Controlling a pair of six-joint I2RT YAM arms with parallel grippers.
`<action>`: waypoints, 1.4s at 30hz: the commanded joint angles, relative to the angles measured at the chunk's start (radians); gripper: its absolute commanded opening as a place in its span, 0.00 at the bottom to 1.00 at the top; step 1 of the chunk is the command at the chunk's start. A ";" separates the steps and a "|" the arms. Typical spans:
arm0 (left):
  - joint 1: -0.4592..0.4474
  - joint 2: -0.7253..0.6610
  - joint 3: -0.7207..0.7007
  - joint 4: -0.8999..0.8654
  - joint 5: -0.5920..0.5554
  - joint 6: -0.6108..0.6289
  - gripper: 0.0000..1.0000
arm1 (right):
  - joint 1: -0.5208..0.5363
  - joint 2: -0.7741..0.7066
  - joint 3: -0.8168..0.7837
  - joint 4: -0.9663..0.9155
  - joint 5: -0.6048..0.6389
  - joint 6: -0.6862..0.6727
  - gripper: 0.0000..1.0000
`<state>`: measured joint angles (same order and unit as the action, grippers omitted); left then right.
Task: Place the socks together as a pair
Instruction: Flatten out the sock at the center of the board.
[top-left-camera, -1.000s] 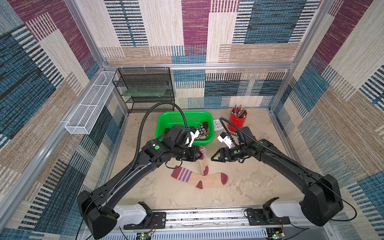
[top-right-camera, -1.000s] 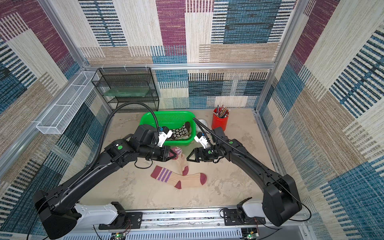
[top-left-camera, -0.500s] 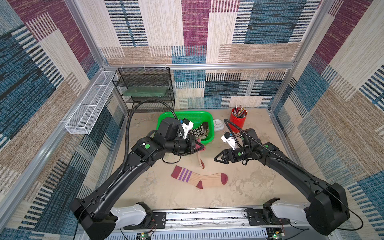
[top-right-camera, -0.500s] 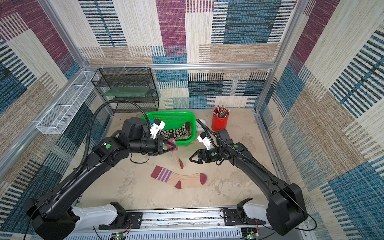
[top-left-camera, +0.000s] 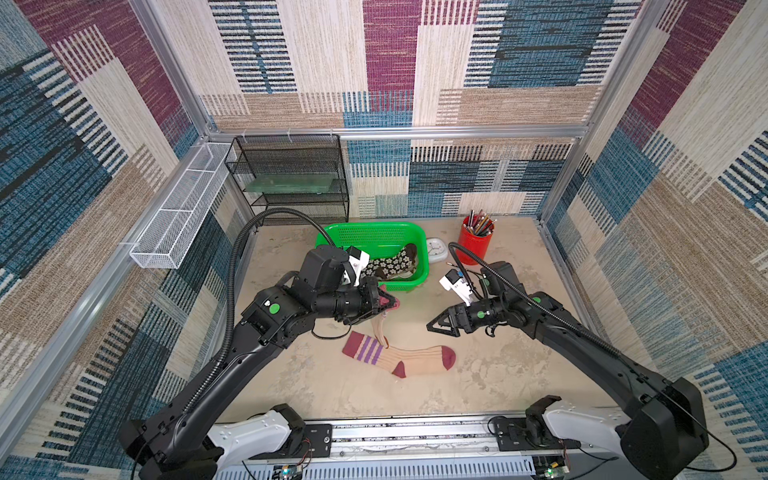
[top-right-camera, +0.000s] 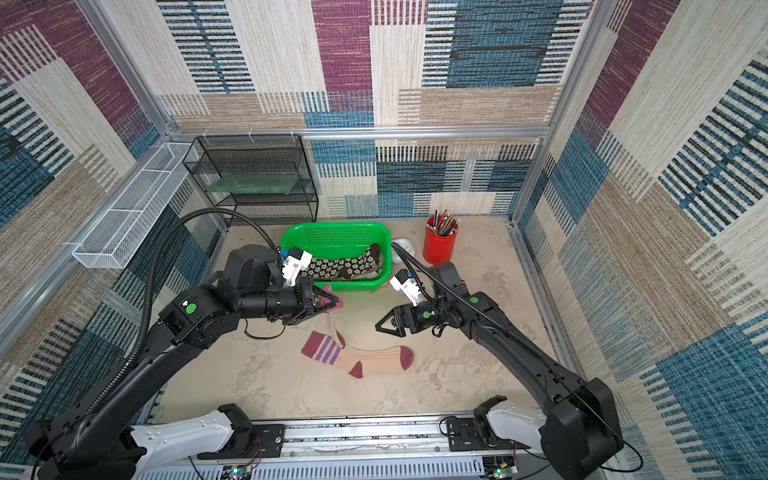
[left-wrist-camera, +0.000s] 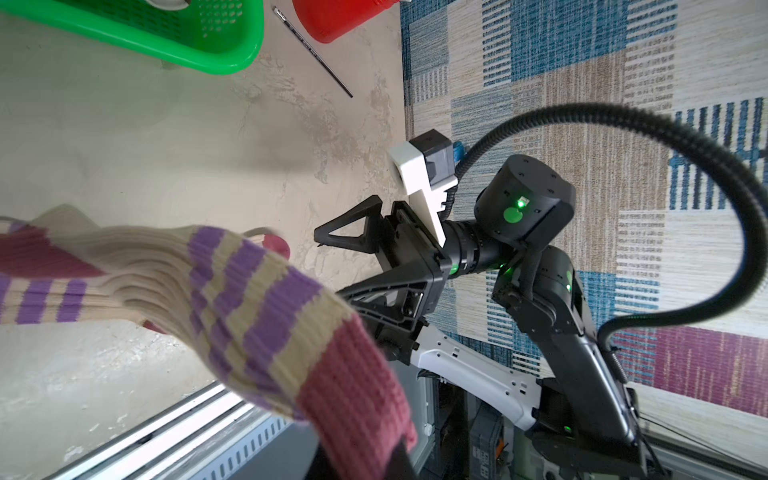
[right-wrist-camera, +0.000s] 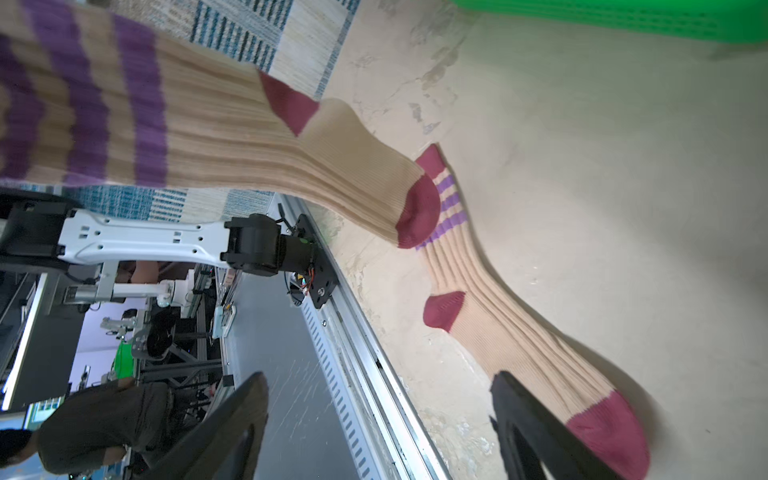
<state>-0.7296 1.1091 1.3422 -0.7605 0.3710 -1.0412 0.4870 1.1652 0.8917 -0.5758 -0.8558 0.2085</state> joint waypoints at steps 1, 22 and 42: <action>-0.059 -0.037 -0.047 0.088 -0.123 -0.210 0.00 | 0.020 -0.031 -0.021 0.050 -0.004 -0.016 0.87; -0.036 0.396 -0.078 0.491 -0.134 -0.334 0.00 | -0.040 -0.072 -0.115 -0.004 0.045 -0.021 0.87; 0.013 0.763 0.151 0.511 -0.093 -0.311 0.80 | 0.115 -0.103 -0.278 0.184 0.239 0.302 0.85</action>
<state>-0.7204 1.8652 1.4647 -0.2436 0.2684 -1.3830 0.5751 1.0451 0.6289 -0.4603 -0.6987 0.4129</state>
